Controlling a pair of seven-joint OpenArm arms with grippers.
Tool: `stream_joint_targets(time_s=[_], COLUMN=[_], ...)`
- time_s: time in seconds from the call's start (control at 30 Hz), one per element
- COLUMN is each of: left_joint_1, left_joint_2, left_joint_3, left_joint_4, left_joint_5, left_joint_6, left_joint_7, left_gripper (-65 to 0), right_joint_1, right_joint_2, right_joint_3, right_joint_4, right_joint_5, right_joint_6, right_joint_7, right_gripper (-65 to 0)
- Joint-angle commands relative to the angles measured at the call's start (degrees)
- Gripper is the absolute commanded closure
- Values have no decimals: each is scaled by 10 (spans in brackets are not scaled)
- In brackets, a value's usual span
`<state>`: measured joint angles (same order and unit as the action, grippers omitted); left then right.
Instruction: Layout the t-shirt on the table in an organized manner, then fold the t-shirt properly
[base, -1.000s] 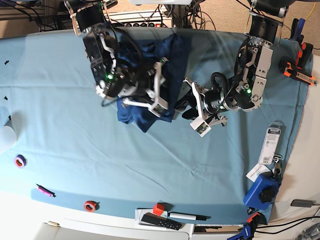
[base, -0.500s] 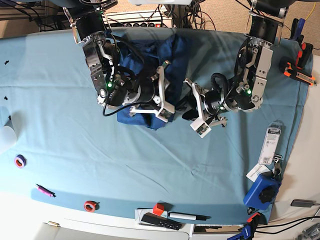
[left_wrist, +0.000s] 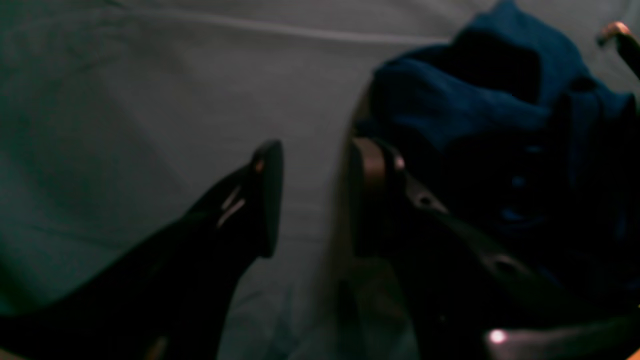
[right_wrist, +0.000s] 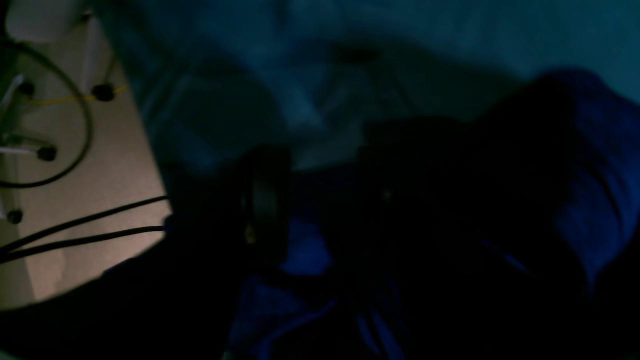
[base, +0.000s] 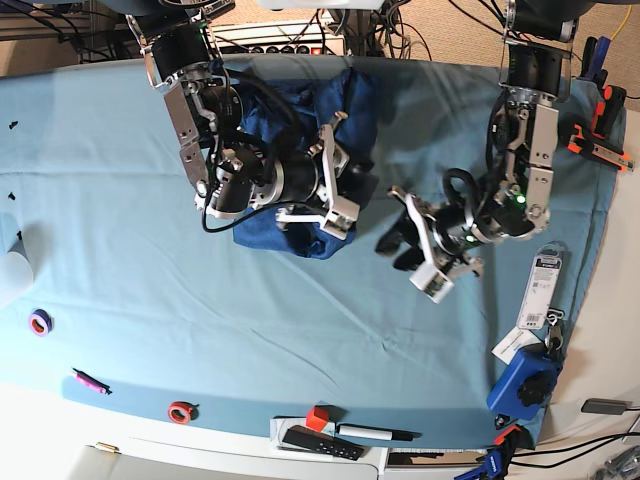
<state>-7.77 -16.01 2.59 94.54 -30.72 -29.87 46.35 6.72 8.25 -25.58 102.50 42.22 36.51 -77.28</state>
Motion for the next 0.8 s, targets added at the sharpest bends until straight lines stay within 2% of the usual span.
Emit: stream_joint_targets(time_s=[0.0, 0.17, 0.33, 0.37, 0.43, 0.57, 0.7, 0.77], left_joint_1=[-11, -11, -9, -9, -8, -7, -7, -7], left_joint_2=[-2, -5, -21, -23, -23, -23, -22, -22], left_joint_3=[-10, -35, -35, -35, -35, -35, -35, -35], left_joint_4=[10, 10, 10, 10, 10, 10, 10, 10], left_joint_5=[-8, -8, -9, -7, 1, 3, 3, 3], left_joint_6=[-2, -2, -2, -1, -2, -2, -1, -1], left_joint_7=[-14, -14, -14, -13, -13, -14, -14, -22], left_gripper=[-230, -230, -230, -230, -230, -230, -230, -230], right_joint_1=[16, 41, 60, 60, 56, 29, -19, -52], right_joint_2=[-2, -2, -2, -2, -2, -3, -24, -36], right_joint_3=[1, 1, 29, 44, 90, 216, 316, 342], right_joint_4=[10, 12, 40, 51, 75, 111, 112, 112], right_joint_5=[19, 37, 0, -16, -60, -108, -123, -119], right_joint_6=[5, 14, 6, -3, -37, -85, -116, -118], right_joint_7=[14, 14, 13, 10, 6, 34, 35, 35], right_gripper=[-219, -219, -218, -208, -130, -14, 0, 0])
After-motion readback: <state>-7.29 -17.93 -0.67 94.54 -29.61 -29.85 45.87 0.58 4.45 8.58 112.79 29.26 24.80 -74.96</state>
